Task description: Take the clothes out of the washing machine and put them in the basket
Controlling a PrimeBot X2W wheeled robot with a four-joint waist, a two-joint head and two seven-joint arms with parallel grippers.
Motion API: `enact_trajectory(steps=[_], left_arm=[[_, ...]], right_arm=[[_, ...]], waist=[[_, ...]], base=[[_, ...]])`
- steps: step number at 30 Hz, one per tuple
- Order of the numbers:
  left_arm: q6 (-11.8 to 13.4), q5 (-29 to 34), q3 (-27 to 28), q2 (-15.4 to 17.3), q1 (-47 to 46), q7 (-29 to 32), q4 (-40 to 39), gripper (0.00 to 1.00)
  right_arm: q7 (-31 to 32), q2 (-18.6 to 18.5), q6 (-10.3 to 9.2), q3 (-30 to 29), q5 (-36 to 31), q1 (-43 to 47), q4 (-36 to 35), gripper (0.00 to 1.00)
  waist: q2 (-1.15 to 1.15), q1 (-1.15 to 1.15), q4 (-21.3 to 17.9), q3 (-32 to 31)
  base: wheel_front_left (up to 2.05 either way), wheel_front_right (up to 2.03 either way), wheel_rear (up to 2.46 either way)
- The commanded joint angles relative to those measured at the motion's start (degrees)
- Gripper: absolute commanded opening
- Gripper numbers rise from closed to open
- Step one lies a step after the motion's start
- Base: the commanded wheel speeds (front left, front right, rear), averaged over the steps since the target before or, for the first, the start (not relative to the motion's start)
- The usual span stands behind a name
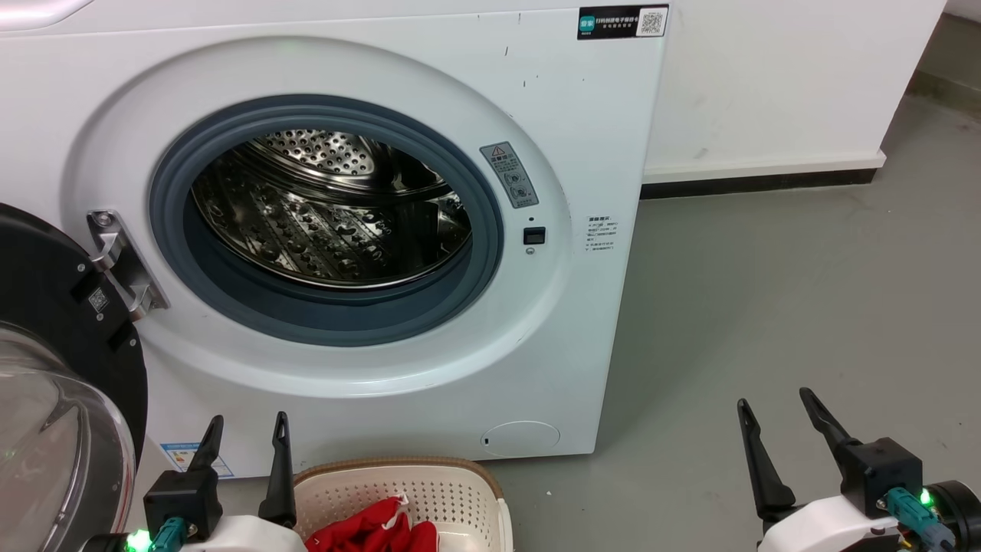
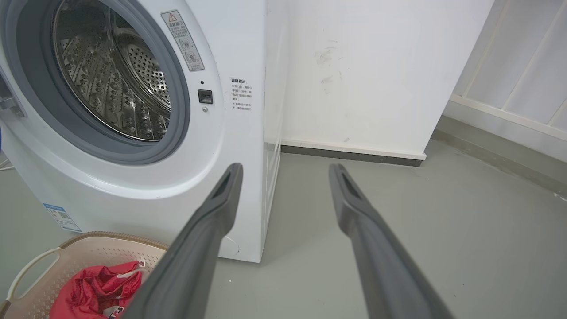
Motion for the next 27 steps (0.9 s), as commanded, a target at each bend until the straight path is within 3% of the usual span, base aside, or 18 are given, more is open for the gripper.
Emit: enact_trajectory(steps=[1, 16, 17, 21, 27], left_arm=[[0.28, -0.28, 0.03, 0.24, -0.34, -0.01, 0.20, 1.00], [0.60, -1.54, -0.33, 0.32, -0.86, -0.69, 1.21, 1.00], [0.49, -1.54, -0.30, 0.26, -0.36, -0.52, 1.11, 0.00], [0.37, -2.28, -0.05, -0.08, -0.20, -0.22, 2.52, 0.00], [-0.49, -9.27, 0.91, -0.49, -1.69, 1.09, 4.00, 0.00]], right_arm=[[0.03, -0.01, -0.04, 0.20, 0.36, 0.54, -0.20, 1.00], [-0.22, -0.01, -0.04, 0.65, 0.64, 0.37, 0.35, 1.00], [-0.03, 0.00, 0.00, 0.64, 0.34, 0.00, 0.28, 0.00], [-0.16, 0.02, 0.01, 0.88, 1.08, 0.35, 1.30, 0.00], [-0.05, -0.43, 0.01, 0.69, 9.76, -0.59, 2.30, 0.00]], waist=[[0.00, 0.00, -0.08, 0.03], [0.00, 0.00, 0.13, 0.29], [0.00, 0.00, 0.13, 0.30], [0.00, 0.00, 0.15, 0.32], [0.00, 0.00, 0.33, 0.52]], base=[[0.00, 0.00, 0.00], [0.00, 0.00, 0.00], [0.00, 0.00, 0.00], [0.00, 0.00, 0.00], [0.00, 0.00, 0.00]])
